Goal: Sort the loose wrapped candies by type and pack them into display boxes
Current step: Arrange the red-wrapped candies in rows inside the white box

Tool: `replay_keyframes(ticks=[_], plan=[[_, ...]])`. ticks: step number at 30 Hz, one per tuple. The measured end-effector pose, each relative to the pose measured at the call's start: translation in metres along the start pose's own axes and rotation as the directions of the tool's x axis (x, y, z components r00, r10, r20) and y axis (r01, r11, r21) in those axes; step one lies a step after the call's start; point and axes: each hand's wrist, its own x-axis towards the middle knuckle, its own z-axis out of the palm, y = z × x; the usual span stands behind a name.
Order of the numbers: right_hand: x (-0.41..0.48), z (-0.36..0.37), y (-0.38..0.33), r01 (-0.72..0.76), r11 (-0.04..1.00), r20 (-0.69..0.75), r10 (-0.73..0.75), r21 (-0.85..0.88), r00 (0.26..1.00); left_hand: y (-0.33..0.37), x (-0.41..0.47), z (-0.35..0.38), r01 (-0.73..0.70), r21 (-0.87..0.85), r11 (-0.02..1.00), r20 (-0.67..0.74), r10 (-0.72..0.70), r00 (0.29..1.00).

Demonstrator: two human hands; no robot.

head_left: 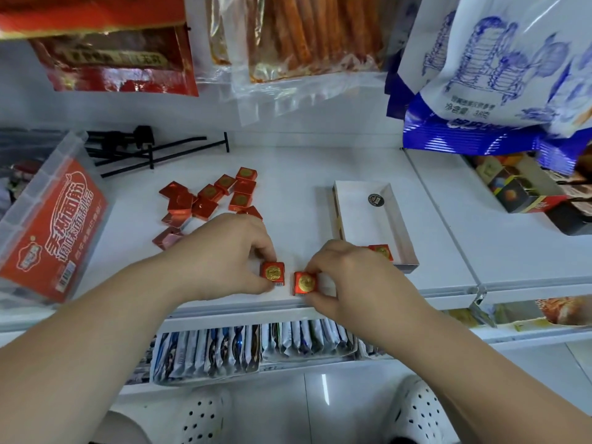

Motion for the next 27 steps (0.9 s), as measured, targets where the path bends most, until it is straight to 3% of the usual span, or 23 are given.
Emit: replay_keyframes(ticks=[5,10,16,22,27], plan=[[-0.008,-0.024,0.011,-0.003,0.988,-0.253,0.042,0.152,0.967,0.011,0.002,0.006,-0.038,-0.126,0.991,-0.118,0.023,0.993],[-0.016,-0.038,0.017,0.052,0.961,-0.305,0.035,0.273,0.952,0.037,0.009,0.011,-0.144,-0.329,0.933,-0.28,0.049,0.959],[-0.029,-0.057,0.038,0.056,0.953,-0.39,0.068,0.298,0.918,0.067,0.028,0.016,-0.25,-0.417,0.874,-0.326,0.113,0.939],[-0.043,-0.071,0.069,-0.02,0.909,-0.341,0.177,0.417,0.923,0.095,0.054,0.027,-0.292,-0.472,0.832,-0.351,0.126,0.928],[-0.049,-0.081,0.091,-0.074,0.891,-0.251,0.205,0.449,0.946,0.111,0.069,0.037,-0.24,-0.463,0.853,-0.282,0.115,0.953]])
